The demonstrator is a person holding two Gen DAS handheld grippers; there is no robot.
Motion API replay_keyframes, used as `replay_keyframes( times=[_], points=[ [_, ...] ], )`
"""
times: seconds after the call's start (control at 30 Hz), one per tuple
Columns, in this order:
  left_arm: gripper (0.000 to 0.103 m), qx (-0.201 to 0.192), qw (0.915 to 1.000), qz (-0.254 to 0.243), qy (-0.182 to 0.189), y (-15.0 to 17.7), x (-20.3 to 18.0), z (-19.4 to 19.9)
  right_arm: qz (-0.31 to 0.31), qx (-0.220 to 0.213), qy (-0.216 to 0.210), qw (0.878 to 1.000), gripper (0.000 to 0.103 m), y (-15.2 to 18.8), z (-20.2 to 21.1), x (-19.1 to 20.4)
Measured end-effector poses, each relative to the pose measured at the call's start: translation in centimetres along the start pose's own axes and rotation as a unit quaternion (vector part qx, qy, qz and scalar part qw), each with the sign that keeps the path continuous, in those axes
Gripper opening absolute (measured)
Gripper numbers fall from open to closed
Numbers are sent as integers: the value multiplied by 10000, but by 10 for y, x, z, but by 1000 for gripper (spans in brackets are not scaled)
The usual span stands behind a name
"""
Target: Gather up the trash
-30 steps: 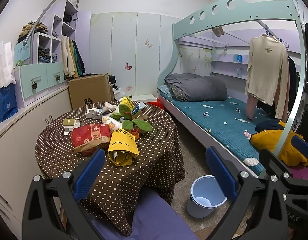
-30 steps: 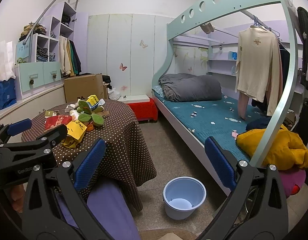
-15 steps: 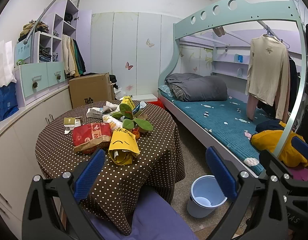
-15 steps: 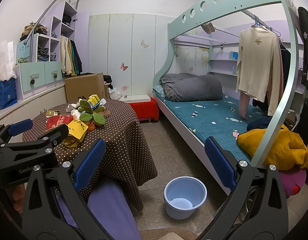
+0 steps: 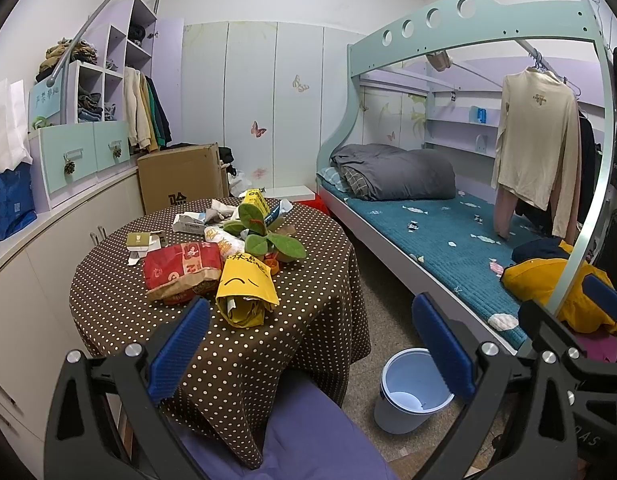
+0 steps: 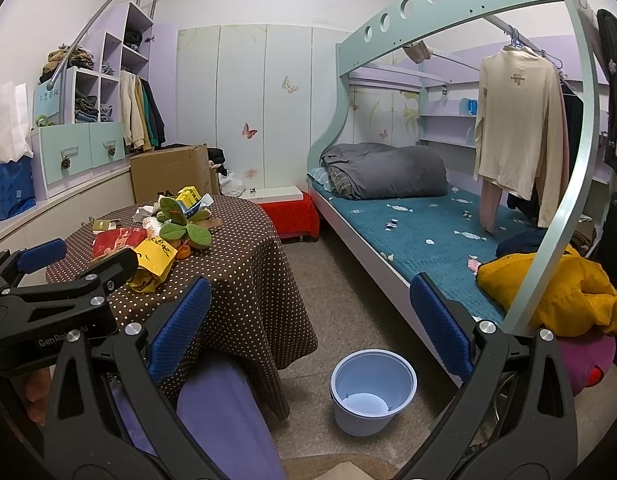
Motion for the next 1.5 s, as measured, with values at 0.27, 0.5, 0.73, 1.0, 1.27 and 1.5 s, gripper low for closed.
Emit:
replay_keyframes(
  times=[0.27,0.5,0.73,1.0,1.27,1.5],
  points=[
    [99,14,10000,1,0,0,0,0,1,10,-4,10000,98,-1,0,0],
    [99,31,10000,10,2,0,-1,0,-3,21,-6,10000,98,0,0,0],
    [99,40,10000,24,-2,0,-1,0,-4,33,-9,10000,98,1,0,1],
    [99,86,9999,56,-18,0,3,-4,-13,124,-43,9999,98,3,-6,6],
    [99,259,9994,207,-124,-8,20,-23,2,273,-58,9996,98,-8,-26,17],
    [99,562,9972,395,-301,-10,45,-49,5,618,-271,9977,98,-12,-60,36]
  ],
)
Point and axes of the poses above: each gripper's, at about its wrist camera, not at the fingertips, and z roughly against the way its jaws point, x to its left, y to its underside, the point moved 6 cm from there along -z, roughly the way its jaws point, and after that the axes turned 4 degrees about -z, right-handed, at the moved point
